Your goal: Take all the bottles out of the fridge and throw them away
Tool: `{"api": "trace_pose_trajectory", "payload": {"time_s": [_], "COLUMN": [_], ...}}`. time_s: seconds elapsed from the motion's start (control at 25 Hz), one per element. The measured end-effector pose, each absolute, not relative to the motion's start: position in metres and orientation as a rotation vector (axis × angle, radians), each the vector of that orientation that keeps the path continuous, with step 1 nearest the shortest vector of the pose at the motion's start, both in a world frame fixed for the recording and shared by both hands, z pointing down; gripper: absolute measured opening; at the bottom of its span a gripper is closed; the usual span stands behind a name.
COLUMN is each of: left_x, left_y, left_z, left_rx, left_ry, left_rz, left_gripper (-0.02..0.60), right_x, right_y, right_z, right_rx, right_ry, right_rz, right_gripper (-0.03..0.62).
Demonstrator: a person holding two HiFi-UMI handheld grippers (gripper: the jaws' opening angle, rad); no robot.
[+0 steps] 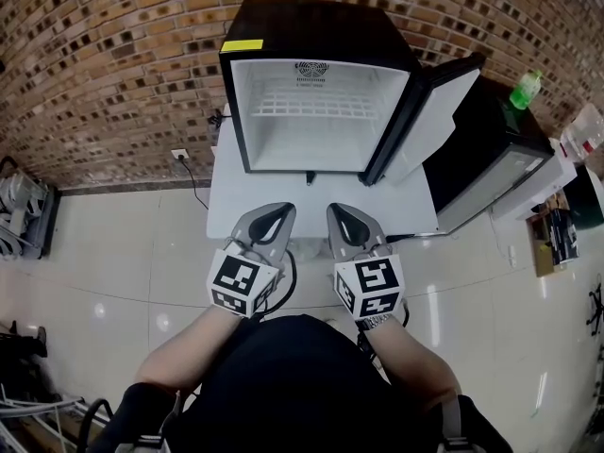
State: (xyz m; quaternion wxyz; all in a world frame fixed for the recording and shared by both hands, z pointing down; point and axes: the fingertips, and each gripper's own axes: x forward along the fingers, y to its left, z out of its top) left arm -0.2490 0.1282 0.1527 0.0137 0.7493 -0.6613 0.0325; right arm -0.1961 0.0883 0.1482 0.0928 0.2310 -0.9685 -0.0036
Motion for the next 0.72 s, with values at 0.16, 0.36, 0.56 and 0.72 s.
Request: {"api": "trace_pose_trajectory", "payload": {"time_s": [0.16, 0.36, 0.56, 0.72], "left_x": [-0.2488, -0.2524, -0.2541, -0.2531], "left_y": [0.124, 0.1215, 0.1201, 0.119], "left_z": [0.1476, 0.1498, 0.1505, 0.1487], "left_rx": [2.343, 2.343, 2.349, 2.354], "left_ry": [-2.063, -2.054, -2.048, -2.047], "left_rz": [0.099, 0.103, 0.118, 0.116], "left_gripper": [0.004, 0.003, 0.003, 0.003], "right_x": [-0.2012, -0.2053, -0.2068, -0.2058], "right_y": [0.0869, 0.0857, 0.0854, 0.0861], "right_z": [0.145, 0.1433, 0.1435, 0.1428], "right_rx": [0.67, 0.669, 0.673, 0.675], "right_ry": [-2.88, -2.888, -2.886, -2.883], "right_rz": [-0.028, -0.031, -0.033, -0.034], "right_gripper": [0.002, 0.002, 0.002, 0.002]}}
